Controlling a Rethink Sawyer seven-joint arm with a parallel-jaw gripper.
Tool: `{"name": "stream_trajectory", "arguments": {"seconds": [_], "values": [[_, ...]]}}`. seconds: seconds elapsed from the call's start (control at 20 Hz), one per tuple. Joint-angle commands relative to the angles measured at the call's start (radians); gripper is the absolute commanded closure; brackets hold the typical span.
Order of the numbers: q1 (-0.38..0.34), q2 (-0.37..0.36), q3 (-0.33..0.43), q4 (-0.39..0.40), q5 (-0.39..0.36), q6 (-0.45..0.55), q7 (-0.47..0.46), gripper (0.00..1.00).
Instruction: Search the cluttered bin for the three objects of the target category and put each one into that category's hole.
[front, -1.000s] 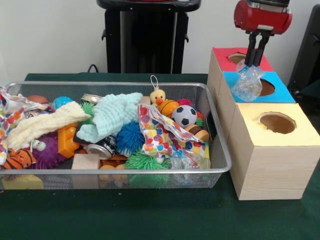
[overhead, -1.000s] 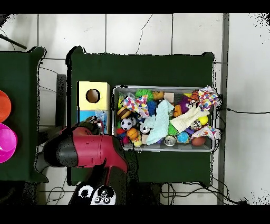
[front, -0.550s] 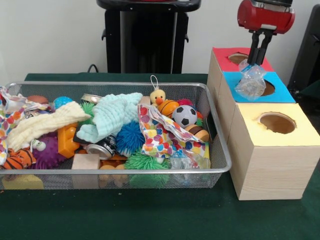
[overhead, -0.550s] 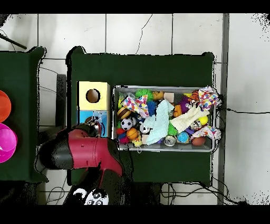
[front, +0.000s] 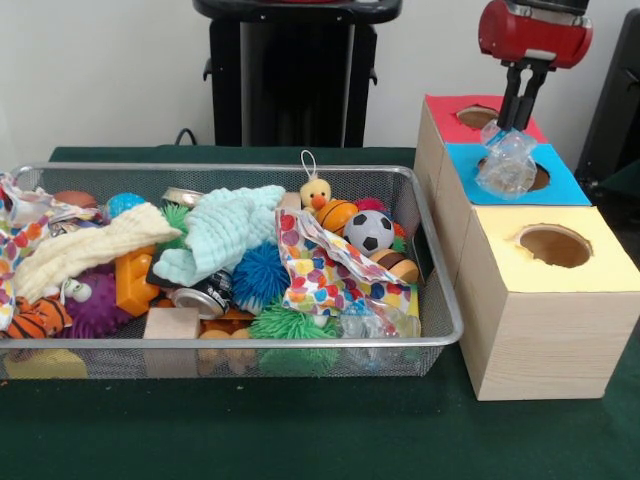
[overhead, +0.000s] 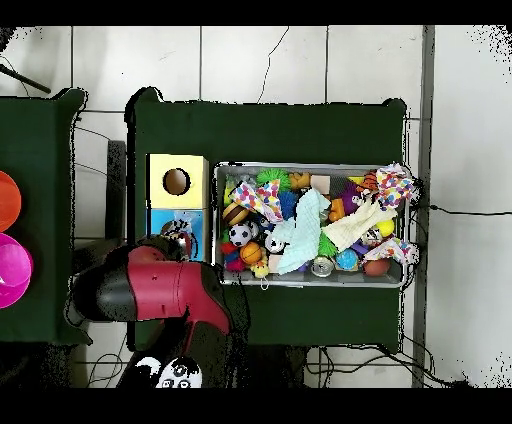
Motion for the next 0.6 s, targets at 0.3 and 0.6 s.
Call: {"name": "stream_trajectory", "arguments": {"seconds": [0.3, 0.6], "values": [[-0.007, 0.044, 0.004, 0.055, 0.039, -0.053, 0.27, 1.0], [0.006, 0.056, -0.012, 0.046, 0.037, -0.047, 0.277, 1.0]]}}
